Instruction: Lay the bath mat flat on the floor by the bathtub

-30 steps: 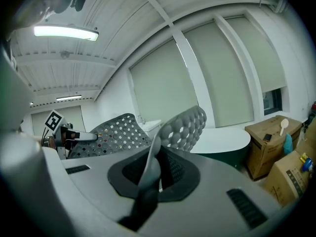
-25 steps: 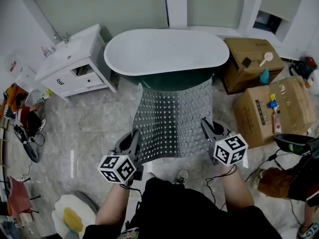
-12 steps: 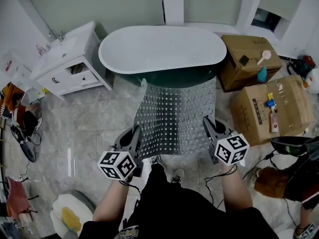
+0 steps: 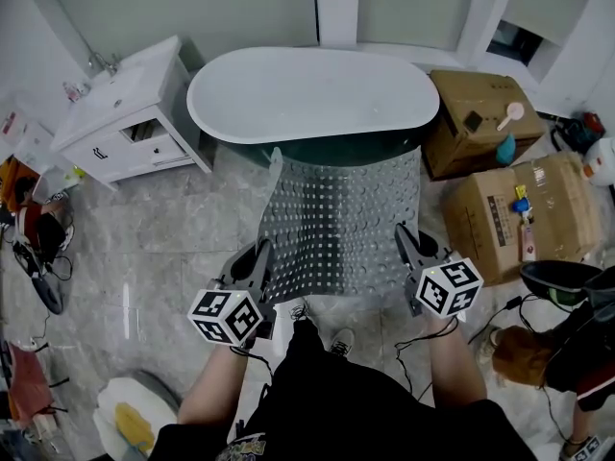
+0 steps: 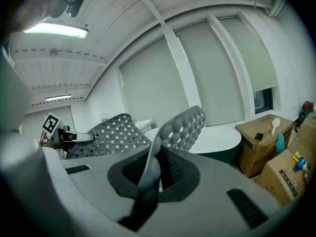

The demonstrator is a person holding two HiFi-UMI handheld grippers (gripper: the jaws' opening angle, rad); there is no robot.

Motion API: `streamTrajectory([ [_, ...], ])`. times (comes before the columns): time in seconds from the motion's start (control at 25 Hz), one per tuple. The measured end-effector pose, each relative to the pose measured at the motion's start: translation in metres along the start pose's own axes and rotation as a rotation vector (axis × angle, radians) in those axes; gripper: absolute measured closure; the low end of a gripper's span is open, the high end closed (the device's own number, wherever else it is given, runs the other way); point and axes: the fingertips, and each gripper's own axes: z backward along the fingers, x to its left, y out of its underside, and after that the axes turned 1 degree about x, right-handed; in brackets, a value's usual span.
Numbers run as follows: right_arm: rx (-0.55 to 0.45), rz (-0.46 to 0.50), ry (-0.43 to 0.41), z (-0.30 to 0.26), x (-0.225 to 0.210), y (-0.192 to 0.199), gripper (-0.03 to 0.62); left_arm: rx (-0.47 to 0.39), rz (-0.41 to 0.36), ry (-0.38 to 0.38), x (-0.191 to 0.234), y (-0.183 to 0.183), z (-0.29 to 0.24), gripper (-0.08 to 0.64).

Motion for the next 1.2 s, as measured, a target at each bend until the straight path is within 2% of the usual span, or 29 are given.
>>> streamTrajectory([
  [0.48, 0.024, 0.004, -0.018, -0.094, 0.004, -0.009, 0.565, -0.006, -0.001, -0.03, 0.075, -0.026, -0.038, 0.529],
  [1.2, 0.055, 0.039, -0.011, -0.223, 0.026, 0.001, 0.564, -0.001, -0.01, -0.101, 0.201, -0.038, -0.082, 0.529],
])
